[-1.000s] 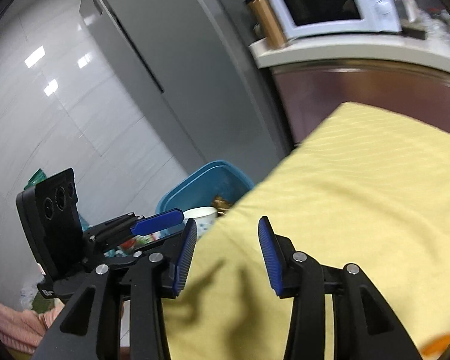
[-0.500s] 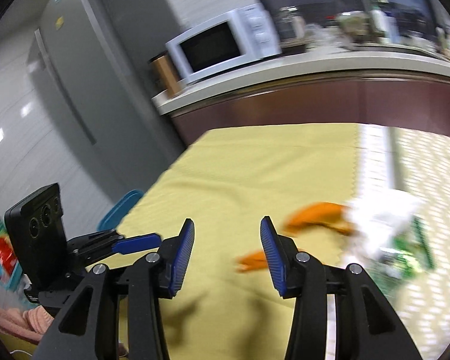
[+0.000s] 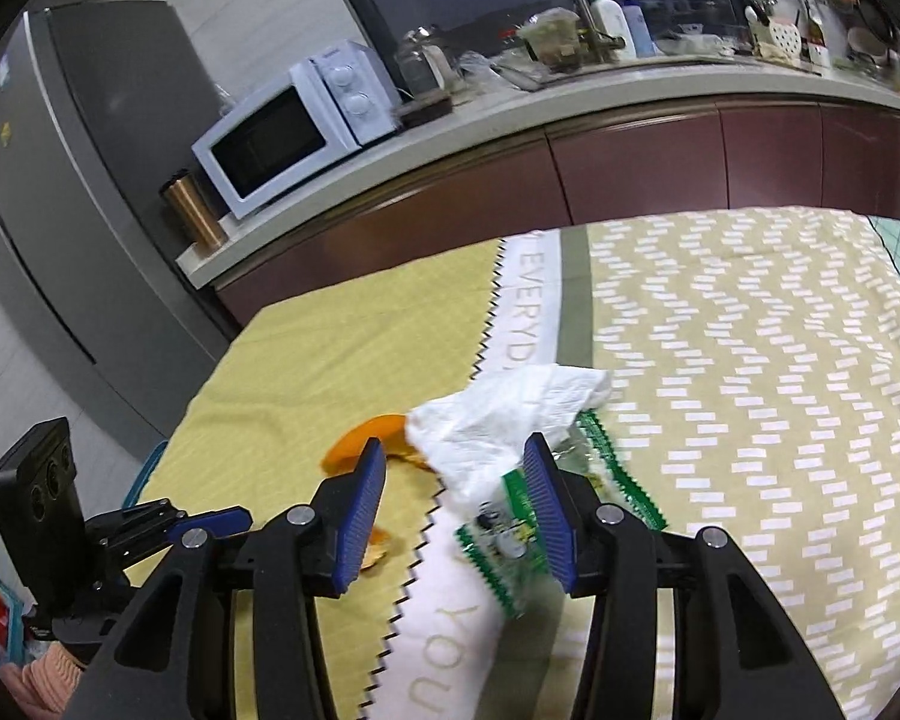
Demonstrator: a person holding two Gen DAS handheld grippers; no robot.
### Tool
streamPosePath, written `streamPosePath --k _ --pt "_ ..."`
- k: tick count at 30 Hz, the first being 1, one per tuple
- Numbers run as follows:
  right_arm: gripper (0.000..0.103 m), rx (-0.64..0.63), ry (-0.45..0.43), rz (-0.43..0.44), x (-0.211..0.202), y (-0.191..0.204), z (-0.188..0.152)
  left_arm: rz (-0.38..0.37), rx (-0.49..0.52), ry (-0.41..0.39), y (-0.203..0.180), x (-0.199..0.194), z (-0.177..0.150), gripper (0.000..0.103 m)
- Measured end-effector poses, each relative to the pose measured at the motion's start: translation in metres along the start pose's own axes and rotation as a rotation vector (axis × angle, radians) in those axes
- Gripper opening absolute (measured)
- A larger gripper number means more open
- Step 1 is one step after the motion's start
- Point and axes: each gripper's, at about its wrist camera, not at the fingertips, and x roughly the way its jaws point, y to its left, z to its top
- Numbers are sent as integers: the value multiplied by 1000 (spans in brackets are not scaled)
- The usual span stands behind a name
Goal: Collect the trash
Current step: 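Move both tools back over the table toward the peels and tissue, then grasp an orange peel with the left gripper while the right gripper grasps the tissue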
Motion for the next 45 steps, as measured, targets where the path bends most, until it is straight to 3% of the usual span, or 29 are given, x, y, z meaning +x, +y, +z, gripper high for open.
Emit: streamPosePath --k 7,14,23,32,34,39,45 --pt "50 1 16 -39 14 -4 5 -2 -6 42 1 15 2 33" --pt "50 6 8 -50 18 -9 14 7 14 49 -3 20 4 15" --pt "54 29 15 -63 25 -22 27 -5 -11 12 1 8 1 13" --pt "56 80 64 -12 42 -36 31 -14 -57 -44 16 -21 -8 13" --pt "51 86 71 -2 44 -37 31 -10 -67 -49 20 -25 -10 13" --pt "22 89 72 18 45 -36 28 -7 -95 -59 25 -34 -17 13" --pt "14 90 19 57 27 -33 27 -4 -112 -82 33 -44 -20 13"
